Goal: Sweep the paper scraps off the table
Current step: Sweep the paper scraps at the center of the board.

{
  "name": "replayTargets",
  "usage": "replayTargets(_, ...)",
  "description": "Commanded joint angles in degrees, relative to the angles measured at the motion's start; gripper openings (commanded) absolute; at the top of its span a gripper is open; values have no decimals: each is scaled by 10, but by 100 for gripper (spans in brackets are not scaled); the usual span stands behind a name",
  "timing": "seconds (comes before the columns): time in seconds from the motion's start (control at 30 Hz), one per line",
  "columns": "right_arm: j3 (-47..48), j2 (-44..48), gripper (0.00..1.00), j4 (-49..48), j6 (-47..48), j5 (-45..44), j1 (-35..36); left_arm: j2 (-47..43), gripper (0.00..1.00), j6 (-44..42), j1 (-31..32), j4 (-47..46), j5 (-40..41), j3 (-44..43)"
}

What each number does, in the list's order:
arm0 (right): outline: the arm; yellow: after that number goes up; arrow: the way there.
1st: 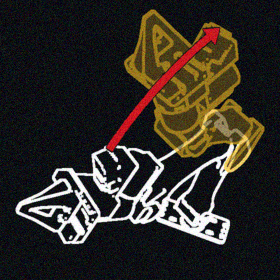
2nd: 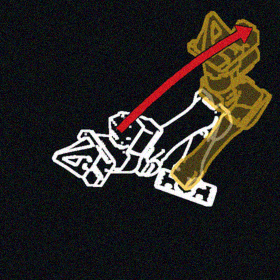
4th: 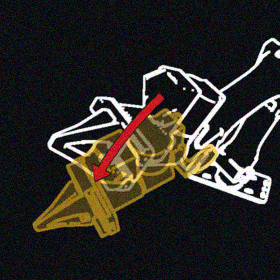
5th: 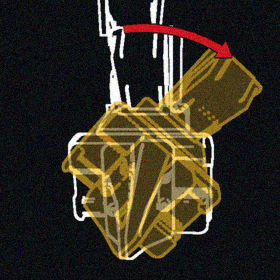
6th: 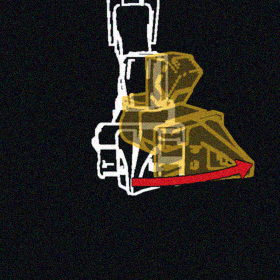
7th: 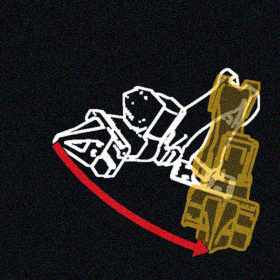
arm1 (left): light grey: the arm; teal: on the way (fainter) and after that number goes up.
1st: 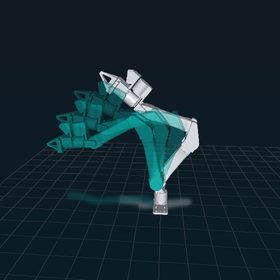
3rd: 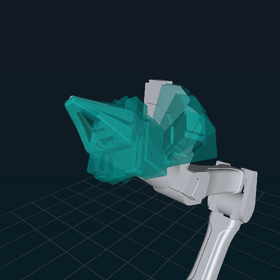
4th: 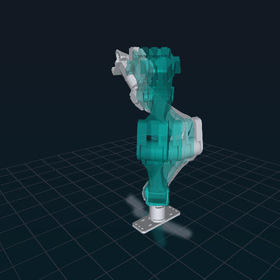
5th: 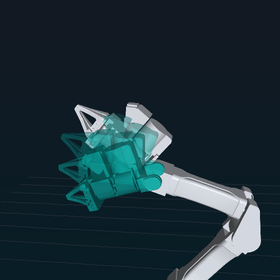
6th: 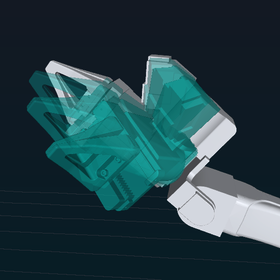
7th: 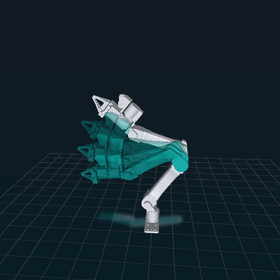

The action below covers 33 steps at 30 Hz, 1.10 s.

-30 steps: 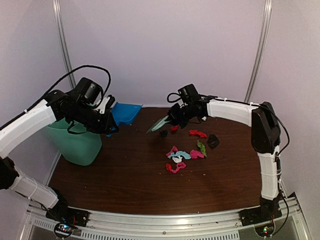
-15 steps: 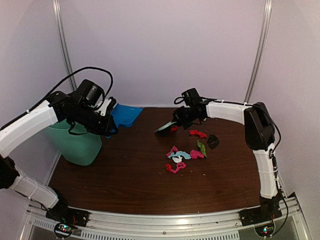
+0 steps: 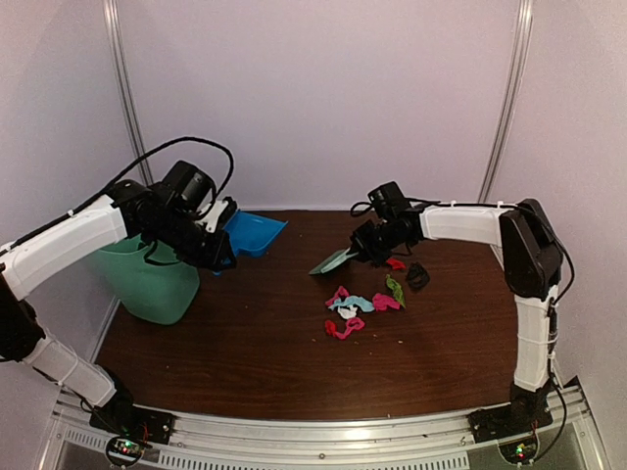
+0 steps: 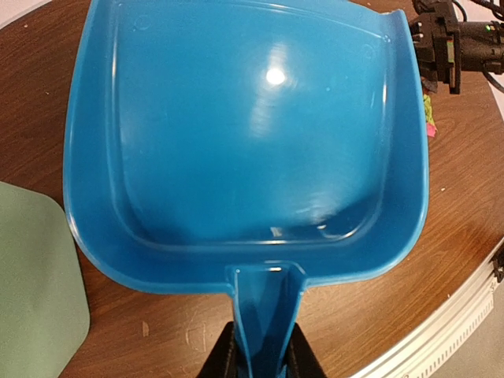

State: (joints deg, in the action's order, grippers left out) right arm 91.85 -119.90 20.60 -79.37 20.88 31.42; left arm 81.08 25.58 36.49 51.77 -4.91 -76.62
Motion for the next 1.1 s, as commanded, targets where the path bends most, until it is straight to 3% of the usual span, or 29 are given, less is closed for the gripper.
replayTargets(0.0, -53, 44, 0, 52, 27, 1, 1, 1, 0, -9, 4, -30, 5, -2)
replayTargets(0.63, -222, 196, 0, 95, 88, 12, 19, -30, 0, 41, 78, -78, 18, 99)
replayTargets(1.07, -238, 288, 0, 183, 163, -16, 34, -43, 0, 69, 160, -88, 59, 158)
